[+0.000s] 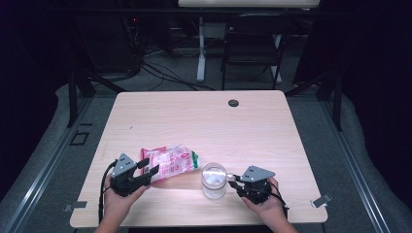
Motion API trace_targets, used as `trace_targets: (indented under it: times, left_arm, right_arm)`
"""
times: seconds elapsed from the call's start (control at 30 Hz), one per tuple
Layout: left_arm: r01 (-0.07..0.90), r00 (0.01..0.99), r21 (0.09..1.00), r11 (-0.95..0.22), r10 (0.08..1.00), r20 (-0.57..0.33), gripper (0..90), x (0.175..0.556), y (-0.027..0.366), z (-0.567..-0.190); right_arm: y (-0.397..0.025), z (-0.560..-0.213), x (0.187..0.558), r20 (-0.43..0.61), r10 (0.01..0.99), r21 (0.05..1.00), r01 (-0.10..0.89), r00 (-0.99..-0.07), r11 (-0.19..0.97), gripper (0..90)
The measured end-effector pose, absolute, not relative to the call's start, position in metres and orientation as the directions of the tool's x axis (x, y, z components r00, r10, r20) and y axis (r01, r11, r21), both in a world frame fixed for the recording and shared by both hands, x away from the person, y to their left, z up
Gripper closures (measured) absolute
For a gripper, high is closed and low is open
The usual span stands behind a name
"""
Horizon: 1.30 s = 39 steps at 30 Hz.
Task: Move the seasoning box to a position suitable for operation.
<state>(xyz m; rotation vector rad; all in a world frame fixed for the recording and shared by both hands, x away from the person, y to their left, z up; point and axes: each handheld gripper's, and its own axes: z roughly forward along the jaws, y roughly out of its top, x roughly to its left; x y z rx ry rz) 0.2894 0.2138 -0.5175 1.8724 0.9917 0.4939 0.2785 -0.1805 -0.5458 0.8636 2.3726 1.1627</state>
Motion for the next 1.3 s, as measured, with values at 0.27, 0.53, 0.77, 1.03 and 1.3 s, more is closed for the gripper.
trace_targets:
  times: [0.27, 0.53, 0.77, 1.03, 1.3]
  left_arm:
    - [0.444, 0.635, 0.866, -0.229, 0.763, -0.124, 53.5, 0.288, 0.21, -0.517]
    - [0.452, 0.645, 0.861, -0.234, 0.752, -0.134, 58.5, 0.288, 0.206, -0.507]
    - [0.427, 0.665, 0.855, -0.294, 0.743, -0.076, 61.3, 0.291, 0.187, -0.494]
    - [0.431, 0.689, 0.857, -0.283, 0.716, -0.109, 69.5, 0.3, 0.157, -0.487]
    - [0.416, 0.755, 0.854, -0.312, 0.642, -0.134, 85.6, 0.301, 0.127, -0.485]
  right_arm:
    - [-0.186, -0.546, 0.278, -0.005, 0.673, 0.815, 0.387, -0.739, 0.431, 65.6]
    - [-0.19, -0.527, 0.266, -0.015, 0.668, 0.806, 0.387, -0.744, 0.449, 59.0]
    - [-0.189, -0.505, 0.258, -0.016, 0.699, 0.838, 0.372, -0.715, 0.4, 59.0]
    - [-0.18, -0.492, 0.261, 0.044, 0.729, 0.848, 0.411, -0.683, 0.334, 72.8]
    - [-0.171, -0.488, 0.26, 0.042, 0.75, 0.858, 0.409, -0.66, 0.312, 86.4]
